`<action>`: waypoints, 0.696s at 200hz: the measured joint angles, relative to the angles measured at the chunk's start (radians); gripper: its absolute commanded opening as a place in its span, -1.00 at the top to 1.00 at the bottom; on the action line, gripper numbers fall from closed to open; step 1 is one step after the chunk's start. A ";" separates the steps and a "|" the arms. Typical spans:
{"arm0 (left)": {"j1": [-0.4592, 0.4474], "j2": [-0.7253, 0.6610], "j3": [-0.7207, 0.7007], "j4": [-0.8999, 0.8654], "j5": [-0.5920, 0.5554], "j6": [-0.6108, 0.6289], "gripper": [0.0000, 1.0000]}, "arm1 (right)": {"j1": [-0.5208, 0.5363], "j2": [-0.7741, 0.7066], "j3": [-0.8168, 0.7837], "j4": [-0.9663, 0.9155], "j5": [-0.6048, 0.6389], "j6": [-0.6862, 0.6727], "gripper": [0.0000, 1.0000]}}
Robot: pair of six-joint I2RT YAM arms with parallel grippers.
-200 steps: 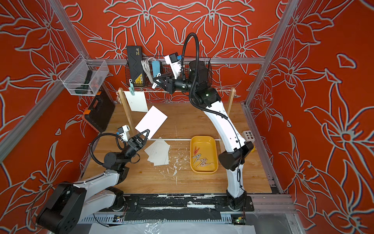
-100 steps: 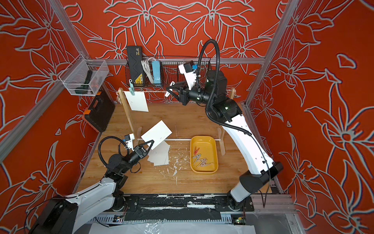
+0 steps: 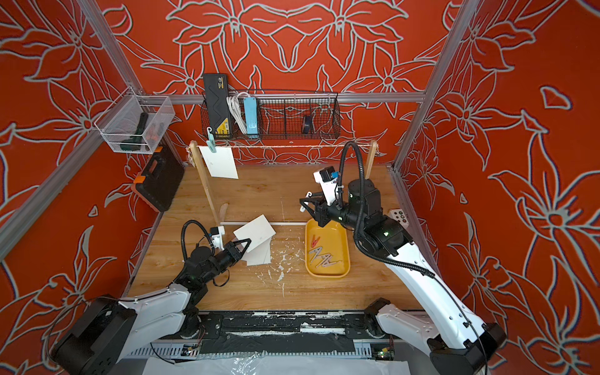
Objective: Remove the postcards from the strings
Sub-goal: Place the postcard on the postcard.
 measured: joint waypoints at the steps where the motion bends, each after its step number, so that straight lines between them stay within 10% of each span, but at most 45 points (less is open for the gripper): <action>1: 0.000 0.002 0.000 0.000 -0.001 0.000 1.00 | 0.000 -0.003 -0.007 -0.001 0.003 0.002 0.41; 26: -0.014 0.037 -0.001 -0.034 -0.021 -0.002 1.00 | 0.000 -0.047 -0.123 -0.021 0.044 0.014 0.41; 59: -0.017 0.040 0.040 -0.188 -0.063 -0.005 0.18 | 0.000 -0.065 -0.224 -0.024 0.093 0.032 0.41; 139: -0.022 -0.060 0.117 -0.538 -0.105 -0.037 -0.47 | -0.021 -0.064 -0.383 -0.001 0.190 0.075 0.42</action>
